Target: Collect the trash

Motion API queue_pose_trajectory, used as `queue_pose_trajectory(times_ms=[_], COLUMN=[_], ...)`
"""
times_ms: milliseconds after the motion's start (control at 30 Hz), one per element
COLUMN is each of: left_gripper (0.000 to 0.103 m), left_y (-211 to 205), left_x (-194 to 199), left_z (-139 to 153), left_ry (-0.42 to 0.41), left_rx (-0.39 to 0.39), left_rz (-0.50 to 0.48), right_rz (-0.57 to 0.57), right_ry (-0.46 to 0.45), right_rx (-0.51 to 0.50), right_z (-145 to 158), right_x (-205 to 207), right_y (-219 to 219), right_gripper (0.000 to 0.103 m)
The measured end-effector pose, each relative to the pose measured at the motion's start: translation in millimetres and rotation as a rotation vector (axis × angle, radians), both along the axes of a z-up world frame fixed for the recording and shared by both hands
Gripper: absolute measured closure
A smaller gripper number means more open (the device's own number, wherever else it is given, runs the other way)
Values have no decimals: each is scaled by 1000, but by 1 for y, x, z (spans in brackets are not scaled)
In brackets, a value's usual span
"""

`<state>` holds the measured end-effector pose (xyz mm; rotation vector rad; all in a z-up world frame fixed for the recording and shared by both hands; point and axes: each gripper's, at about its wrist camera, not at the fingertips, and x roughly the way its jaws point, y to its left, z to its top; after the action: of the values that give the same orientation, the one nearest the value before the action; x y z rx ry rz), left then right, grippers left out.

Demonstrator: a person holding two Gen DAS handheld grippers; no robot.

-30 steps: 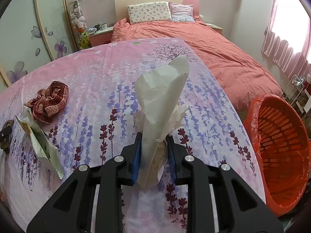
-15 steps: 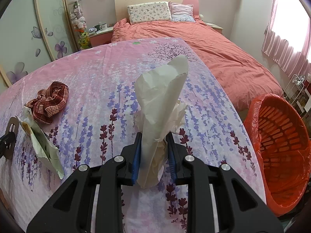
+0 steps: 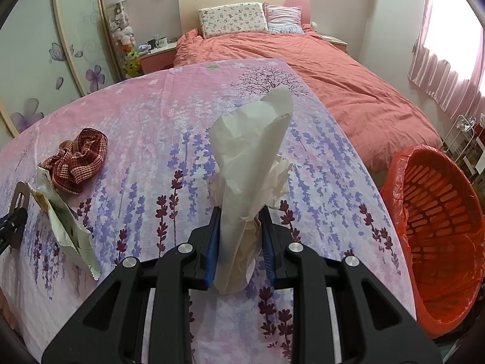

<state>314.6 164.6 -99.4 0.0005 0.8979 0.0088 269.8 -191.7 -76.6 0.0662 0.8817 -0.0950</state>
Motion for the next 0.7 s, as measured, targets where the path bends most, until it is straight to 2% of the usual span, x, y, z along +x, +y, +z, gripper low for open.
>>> queue_pose_trajectory(times_ms=[167,267,700], left_gripper=[73,73,71], left_y=[0,6,7], left_x=[0,-1,-1], left_z=[0,0,-1], left_ry=[3,1,2], left_rx=[25,-5,-10], left_rz=[28,36,30], right_rz=[1,1,1], right_ry=[-2,-1,-2], right_rx=[13,8,17], right_z=[-1,-1,-1], right_x=[0,0,0], right_y=[0,1,-1], right_gripper=[78,78,76])
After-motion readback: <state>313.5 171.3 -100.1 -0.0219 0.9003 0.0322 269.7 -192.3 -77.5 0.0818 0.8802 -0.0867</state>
